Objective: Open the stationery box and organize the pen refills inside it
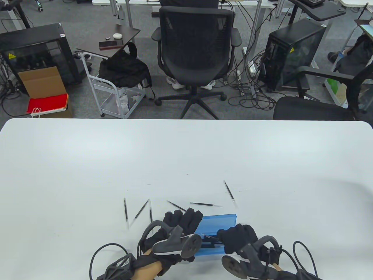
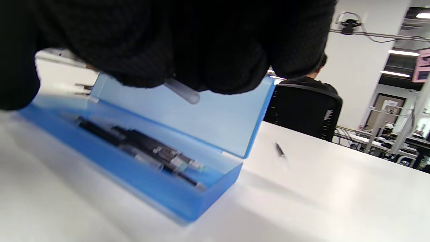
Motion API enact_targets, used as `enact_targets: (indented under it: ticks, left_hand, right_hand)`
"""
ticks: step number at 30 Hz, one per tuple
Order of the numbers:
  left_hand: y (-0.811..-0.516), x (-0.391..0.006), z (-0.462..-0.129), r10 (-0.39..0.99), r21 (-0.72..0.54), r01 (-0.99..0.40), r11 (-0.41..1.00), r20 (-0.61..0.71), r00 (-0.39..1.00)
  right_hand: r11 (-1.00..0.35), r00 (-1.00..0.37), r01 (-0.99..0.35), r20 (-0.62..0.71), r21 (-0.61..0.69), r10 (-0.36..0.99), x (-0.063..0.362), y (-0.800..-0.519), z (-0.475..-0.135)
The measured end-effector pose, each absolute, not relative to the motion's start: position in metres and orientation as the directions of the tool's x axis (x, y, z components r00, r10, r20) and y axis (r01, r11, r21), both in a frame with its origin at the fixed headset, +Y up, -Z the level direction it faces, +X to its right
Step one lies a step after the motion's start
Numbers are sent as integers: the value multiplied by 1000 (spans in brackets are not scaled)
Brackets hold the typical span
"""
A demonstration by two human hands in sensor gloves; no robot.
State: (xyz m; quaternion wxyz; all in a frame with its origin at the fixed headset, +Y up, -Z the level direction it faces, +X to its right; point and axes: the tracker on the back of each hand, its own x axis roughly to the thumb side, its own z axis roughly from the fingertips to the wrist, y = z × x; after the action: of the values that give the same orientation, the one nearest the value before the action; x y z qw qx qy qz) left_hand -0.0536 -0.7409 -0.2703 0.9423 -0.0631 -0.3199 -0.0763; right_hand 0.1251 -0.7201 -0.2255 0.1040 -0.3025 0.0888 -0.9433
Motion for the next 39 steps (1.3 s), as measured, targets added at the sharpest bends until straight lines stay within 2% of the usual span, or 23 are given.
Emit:
enact_targets:
  ticks: [3, 7, 11, 20, 24, 31, 39]
  left_hand:
    - [-741, -53, -270, -112, -63, 190, 980, 615, 781]
    - [-741, -52, -269, -126, -53, 199, 979, 612, 781]
    - [-741, -52, -269, -130, -49, 201, 978, 610, 782]
    - [-741, -51, -269, -127, -51, 199, 979, 611, 782]
    - [-741, -51, -269, -126, -53, 199, 979, 610, 782]
    - [-741, -52, -269, -124, -53, 197, 979, 611, 782]
    - [-741, -52, -269, -127, -51, 199, 979, 611, 782]
  right_hand:
    - [-969, -771, 152, 590, -195, -239, 116, -729, -228]
    - [-949, -727, 194, 614, -246, -308, 105, -736, -229]
    - [-945, -705, 203, 632, -256, -322, 101, -741, -231]
    - [-961, -719, 163, 640, -224, -271, 99, -740, -234]
    - [-980, -740, 101, 646, -171, -189, 100, -729, -232]
    - [-985, -821, -71, 570, -161, -34, 109, -689, -236]
    - [-970, -877, -101, 481, -221, -18, 125, -656, -263]
